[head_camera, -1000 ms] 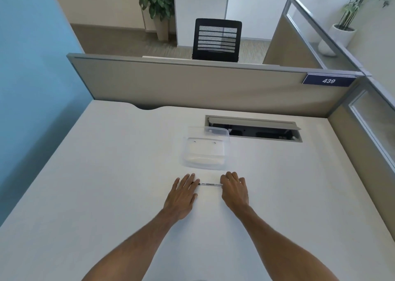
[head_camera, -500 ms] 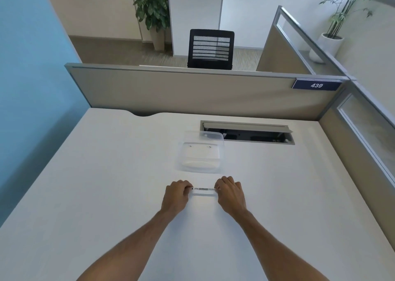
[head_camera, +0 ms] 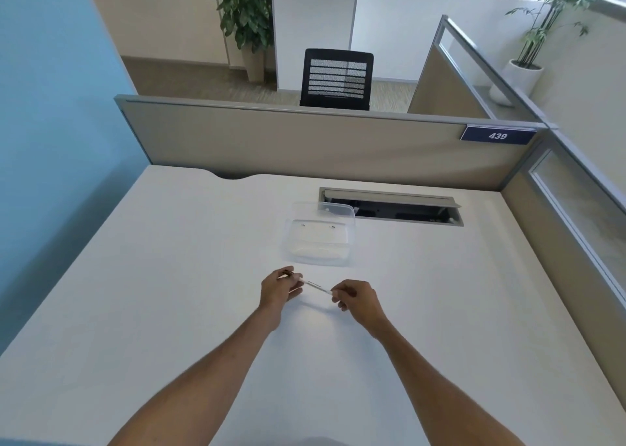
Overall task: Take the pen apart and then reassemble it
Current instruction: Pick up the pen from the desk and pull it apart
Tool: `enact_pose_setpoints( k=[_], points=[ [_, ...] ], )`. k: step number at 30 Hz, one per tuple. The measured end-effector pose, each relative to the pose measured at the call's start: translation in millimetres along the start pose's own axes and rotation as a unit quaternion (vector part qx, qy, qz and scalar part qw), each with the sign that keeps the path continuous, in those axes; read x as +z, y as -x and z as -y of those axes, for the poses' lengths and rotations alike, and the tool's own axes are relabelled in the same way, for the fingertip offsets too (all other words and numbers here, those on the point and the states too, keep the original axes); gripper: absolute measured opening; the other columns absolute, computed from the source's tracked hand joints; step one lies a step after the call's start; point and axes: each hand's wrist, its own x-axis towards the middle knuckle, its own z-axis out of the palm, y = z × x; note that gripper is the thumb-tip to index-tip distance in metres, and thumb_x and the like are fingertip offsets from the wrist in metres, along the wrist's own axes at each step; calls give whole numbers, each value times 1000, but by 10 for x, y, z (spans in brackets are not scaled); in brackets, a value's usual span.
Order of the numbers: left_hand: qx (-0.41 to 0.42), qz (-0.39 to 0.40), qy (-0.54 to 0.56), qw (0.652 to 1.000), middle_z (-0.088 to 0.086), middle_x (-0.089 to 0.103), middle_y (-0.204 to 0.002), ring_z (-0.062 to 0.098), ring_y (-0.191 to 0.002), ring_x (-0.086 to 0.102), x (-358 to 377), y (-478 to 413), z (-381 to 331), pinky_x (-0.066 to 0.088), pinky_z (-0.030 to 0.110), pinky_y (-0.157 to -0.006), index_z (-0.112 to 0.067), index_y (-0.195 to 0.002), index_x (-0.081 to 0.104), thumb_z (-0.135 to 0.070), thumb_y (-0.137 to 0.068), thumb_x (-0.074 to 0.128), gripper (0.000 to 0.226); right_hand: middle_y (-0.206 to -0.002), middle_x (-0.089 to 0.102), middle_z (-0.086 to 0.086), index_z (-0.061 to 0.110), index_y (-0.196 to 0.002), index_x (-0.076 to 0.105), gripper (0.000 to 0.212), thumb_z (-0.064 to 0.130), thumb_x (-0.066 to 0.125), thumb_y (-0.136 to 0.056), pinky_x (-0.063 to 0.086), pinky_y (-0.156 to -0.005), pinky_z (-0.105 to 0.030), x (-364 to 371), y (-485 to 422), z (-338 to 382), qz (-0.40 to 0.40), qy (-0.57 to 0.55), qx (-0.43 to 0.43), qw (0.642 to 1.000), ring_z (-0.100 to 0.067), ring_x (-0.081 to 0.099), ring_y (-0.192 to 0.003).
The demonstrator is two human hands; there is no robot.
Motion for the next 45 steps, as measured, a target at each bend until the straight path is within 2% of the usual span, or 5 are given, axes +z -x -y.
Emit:
enact_pose_setpoints(
  k=[5,14,22,30,45],
  points=[
    [-36,71,-7,997,27,71,-146,43,-142,66,73,73,77,50,53,-124,8,-148,62,-10,-114,57,39,-110,77,-39,-16,-113,78,22,3,67,-107,57,-82,-38,69,15,19,44,-98,20,994,-29,65,-84],
    [-22,101,13,995,24,74,-143,44,-137,70,216,100,18,53,52,-121,4,-148,62,-16,-119,46,39,-105,78,-17,-11,-127,74,43,18,45,-116,58,-80,-33,84,58,66,193,-213,160,944,-23,70,-79],
    [-45,130,7,991,22,73,-145,45,-139,69,200,117,-33,51,56,-123,3,-149,62,-12,-116,51,38,-93,74,-7,6,-109,74,36,21,42,-115,56,-77,-35,87,43,98,244,-220,170,929,-20,69,-78],
    [-45,152,-20,987,24,70,-149,45,-143,66,218,92,-25,49,57,-125,7,-151,58,-8,-118,44,39,-112,79,-9,5,-124,75,42,27,40,-119,58,-85,-38,94,21,-6,297,-264,180,900,-20,67,-81],
    [-45,90,-11,995,13,70,-107,49,-133,71,370,67,-173,61,52,-107,-6,-121,63,-7,-116,50,14,-80,73,-7,0,-98,76,47,36,54,-117,42,-56,-24,157,32,70,151,-75,26,985,-27,71,-65]
  ],
)
